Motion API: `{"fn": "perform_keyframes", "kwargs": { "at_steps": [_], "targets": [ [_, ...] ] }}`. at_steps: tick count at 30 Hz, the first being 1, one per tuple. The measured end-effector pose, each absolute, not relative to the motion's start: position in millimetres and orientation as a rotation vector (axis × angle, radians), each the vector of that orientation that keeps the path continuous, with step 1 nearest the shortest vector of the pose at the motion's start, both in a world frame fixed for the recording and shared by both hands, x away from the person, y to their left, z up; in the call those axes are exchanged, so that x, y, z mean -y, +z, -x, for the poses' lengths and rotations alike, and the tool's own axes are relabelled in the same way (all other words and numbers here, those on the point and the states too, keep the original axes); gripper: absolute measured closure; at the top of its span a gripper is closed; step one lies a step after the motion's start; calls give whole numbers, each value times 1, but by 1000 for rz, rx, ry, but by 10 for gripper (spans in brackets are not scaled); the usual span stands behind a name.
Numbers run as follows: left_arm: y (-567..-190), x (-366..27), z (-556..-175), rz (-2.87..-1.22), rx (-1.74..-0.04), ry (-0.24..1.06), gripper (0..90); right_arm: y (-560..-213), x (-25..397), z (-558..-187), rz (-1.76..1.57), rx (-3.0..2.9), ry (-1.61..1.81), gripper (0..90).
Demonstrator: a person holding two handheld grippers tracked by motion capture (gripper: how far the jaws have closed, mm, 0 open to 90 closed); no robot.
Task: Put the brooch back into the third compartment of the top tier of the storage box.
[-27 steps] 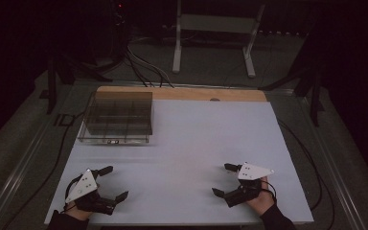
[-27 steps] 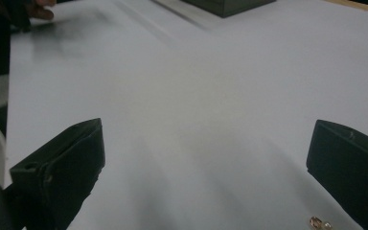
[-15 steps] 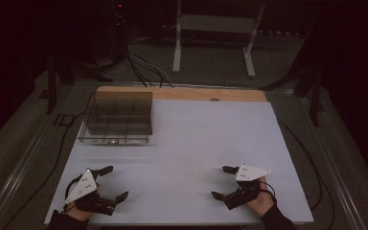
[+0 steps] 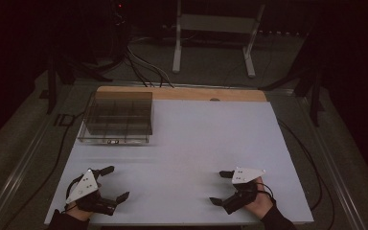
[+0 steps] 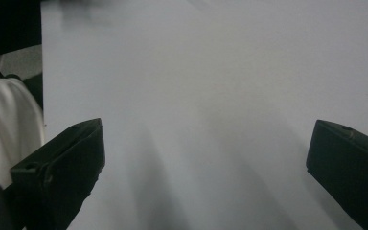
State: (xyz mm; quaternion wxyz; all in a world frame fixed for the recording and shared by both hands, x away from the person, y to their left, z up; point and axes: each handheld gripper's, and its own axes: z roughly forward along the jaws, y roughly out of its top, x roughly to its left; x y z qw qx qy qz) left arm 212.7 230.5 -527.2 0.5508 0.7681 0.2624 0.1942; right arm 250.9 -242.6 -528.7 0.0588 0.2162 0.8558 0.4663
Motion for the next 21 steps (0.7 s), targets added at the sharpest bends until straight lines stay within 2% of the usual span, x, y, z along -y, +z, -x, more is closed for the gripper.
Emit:
{"fn": "perform_keyframes", "kwargs": {
  "at_steps": [21],
  "targets": [
    [-527,-233,-212,-1803,-631,459,6,-501,231,-246,-558,-2545,1521,0]
  ]
}}
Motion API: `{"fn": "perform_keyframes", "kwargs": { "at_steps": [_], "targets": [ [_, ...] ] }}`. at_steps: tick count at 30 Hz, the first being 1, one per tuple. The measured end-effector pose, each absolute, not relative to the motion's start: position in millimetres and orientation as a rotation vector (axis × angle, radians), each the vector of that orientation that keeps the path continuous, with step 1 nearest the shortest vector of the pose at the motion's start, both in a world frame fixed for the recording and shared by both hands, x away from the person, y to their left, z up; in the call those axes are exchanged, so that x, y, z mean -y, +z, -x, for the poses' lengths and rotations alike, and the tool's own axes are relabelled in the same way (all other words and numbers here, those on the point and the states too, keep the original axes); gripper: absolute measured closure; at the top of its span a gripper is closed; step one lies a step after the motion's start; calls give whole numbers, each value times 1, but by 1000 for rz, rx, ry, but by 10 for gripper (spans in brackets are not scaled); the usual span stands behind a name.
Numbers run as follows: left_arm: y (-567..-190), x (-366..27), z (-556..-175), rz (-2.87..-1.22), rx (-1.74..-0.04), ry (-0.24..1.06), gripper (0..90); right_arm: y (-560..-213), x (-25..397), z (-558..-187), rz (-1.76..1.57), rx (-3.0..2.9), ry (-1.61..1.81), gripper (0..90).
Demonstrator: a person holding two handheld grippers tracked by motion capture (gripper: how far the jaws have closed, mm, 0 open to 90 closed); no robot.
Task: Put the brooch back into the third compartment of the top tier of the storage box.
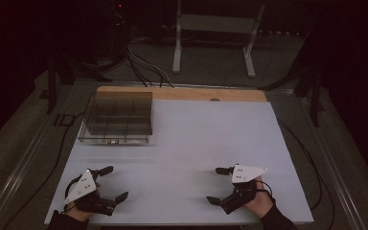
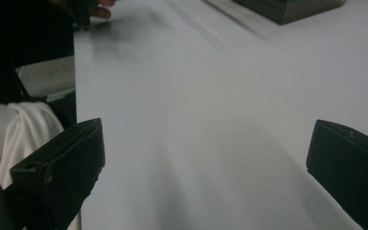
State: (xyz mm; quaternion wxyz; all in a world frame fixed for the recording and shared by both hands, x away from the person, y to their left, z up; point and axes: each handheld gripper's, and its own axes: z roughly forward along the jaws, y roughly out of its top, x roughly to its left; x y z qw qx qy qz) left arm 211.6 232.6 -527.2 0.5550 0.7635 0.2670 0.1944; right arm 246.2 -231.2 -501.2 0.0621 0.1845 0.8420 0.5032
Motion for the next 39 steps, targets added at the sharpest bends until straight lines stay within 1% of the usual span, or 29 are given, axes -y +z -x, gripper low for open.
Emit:
{"fn": "perform_keyframes", "kwargs": {
  "at_steps": [13,39],
  "targets": [
    [-527,-232,-212,-1800,-625,451,6,-491,242,-254,-661,-2395,1593,0],
    [-527,-232,-212,-1799,-623,447,6,-494,274,-269,-907,-2215,1521,0]
  ]
}}
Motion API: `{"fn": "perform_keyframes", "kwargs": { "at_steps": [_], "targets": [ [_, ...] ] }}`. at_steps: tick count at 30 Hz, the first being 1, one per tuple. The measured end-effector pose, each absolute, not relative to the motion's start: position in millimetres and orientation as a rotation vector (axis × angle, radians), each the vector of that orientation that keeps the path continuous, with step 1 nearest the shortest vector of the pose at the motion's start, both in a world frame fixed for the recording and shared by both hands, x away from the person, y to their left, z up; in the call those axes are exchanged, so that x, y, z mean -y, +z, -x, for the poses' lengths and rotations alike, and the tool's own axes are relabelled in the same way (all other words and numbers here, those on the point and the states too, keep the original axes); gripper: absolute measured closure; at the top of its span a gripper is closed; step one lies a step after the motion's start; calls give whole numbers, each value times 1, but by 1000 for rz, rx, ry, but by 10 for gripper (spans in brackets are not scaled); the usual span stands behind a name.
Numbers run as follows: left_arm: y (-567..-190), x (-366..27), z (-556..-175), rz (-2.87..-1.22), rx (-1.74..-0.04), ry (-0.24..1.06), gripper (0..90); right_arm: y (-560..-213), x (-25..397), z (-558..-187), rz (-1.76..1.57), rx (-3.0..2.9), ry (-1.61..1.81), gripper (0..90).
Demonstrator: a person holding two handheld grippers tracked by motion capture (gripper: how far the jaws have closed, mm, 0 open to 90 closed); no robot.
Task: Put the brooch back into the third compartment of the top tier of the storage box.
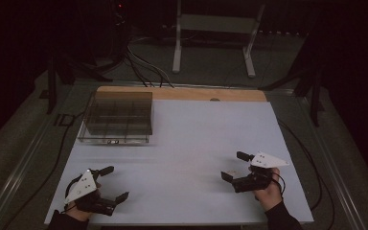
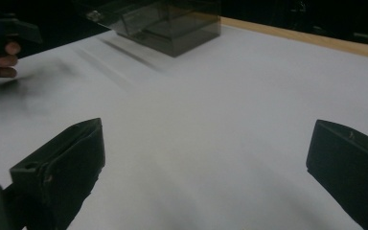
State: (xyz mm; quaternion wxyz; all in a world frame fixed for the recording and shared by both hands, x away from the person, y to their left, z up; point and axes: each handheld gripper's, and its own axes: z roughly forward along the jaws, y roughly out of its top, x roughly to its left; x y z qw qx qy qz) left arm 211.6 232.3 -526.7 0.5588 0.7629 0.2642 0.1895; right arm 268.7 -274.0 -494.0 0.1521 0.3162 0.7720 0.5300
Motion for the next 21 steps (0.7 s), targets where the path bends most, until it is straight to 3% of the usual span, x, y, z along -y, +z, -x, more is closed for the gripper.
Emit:
{"fn": "perform_keyframes", "kwargs": {
  "at_steps": [21],
  "targets": [
    [-526,-232,-212,-1803,-614,441,6,-505,300,-280,-988,-2180,1446,0]
  ]
}}
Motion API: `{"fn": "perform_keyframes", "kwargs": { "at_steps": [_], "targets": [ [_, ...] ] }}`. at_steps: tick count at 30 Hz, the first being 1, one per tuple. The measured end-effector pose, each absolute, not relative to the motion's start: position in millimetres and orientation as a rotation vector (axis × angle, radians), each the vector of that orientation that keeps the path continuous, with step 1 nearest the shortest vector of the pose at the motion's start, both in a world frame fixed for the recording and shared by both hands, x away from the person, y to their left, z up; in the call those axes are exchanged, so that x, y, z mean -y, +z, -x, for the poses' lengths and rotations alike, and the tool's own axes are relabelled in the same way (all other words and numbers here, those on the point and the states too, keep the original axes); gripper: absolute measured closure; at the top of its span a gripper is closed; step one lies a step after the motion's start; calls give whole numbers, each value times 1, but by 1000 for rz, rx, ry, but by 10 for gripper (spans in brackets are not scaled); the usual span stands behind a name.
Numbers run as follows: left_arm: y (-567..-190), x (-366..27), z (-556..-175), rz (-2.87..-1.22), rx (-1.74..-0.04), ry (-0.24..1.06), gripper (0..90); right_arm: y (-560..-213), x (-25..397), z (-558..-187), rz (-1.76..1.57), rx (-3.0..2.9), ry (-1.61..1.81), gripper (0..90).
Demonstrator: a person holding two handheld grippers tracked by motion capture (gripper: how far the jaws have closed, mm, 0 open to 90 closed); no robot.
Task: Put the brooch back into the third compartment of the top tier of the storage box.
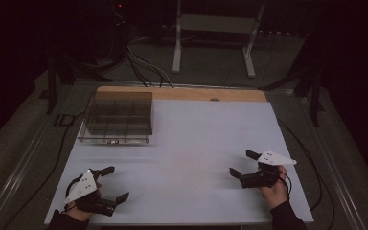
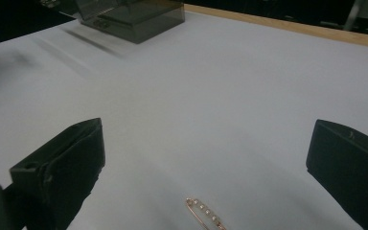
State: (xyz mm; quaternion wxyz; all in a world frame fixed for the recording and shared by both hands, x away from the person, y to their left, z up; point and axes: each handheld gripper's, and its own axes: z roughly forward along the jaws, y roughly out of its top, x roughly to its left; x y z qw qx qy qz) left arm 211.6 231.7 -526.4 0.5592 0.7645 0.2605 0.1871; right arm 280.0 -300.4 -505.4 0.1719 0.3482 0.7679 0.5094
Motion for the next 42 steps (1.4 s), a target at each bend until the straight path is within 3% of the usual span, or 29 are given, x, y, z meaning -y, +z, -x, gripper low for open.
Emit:
{"fn": "perform_keyframes", "kwargs": {
  "at_steps": [13,16,23,35,42],
  "targets": [
    [-527,-232,-212,-1801,-621,437,6,-519,288,-283,-1065,-2301,1287,0],
    [-527,-232,-212,-1799,-620,435,6,-521,288,-285,-1093,-2308,1240,134],
    [-527,-232,-213,-1796,-624,429,6,-526,287,-288,-1078,-2358,1128,342],
    [-528,-232,-212,-1804,-620,432,6,-531,282,-295,-1088,-2432,1040,638],
    [-527,-232,-212,-1802,-619,428,6,-531,280,-293,-1044,-2441,993,765]
  ]
}}
